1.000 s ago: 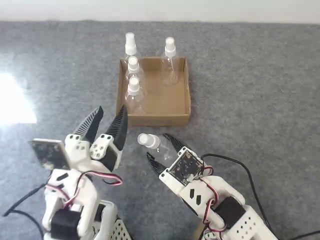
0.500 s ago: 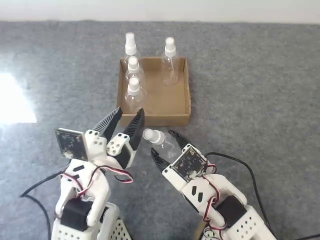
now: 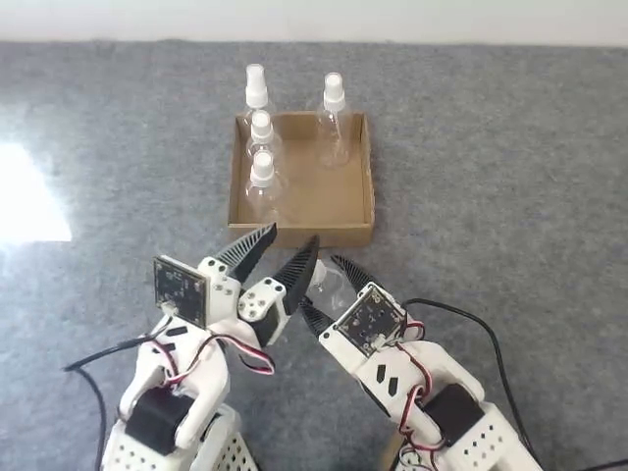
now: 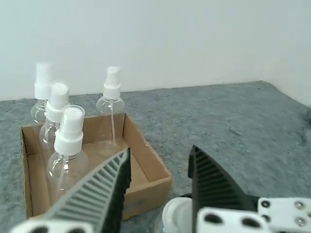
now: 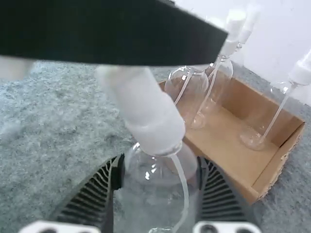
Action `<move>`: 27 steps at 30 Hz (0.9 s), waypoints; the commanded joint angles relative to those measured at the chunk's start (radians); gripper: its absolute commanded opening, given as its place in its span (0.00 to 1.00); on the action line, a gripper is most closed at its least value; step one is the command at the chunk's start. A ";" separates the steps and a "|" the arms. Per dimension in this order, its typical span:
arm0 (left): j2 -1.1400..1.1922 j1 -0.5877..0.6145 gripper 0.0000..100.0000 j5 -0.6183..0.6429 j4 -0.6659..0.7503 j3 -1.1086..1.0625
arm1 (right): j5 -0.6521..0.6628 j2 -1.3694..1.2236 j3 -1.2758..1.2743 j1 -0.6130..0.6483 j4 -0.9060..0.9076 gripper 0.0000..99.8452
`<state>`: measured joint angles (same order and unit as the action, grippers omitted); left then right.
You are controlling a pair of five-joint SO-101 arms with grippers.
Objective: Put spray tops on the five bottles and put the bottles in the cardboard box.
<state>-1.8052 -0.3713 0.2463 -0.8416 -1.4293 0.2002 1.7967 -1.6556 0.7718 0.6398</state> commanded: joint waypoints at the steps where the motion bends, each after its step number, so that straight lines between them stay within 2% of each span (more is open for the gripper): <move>1: -0.009 -0.037 0.18 -0.029 0.025 0.004 | -0.008 0.019 0.052 -0.008 -0.025 0.09; 14: -0.014 -0.068 0.18 -0.031 0.025 0.013 | -0.002 0.019 0.034 -0.008 -0.033 0.09; 18: -0.014 -0.058 0.18 -0.029 -0.011 0.090 | -0.002 0.019 0.032 -0.008 -0.033 0.09; 21: -0.014 -0.029 0.18 -0.029 -0.066 0.159 | -0.002 0.019 0.032 -0.010 -0.033 0.09; 27: -0.014 0.087 0.18 -0.023 -0.074 0.185 | -0.002 0.019 0.031 -0.010 -0.033 0.09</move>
<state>-1.8052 -0.3422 0.2232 -0.9122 -1.3050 0.2002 1.7983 -1.6556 0.7718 0.6368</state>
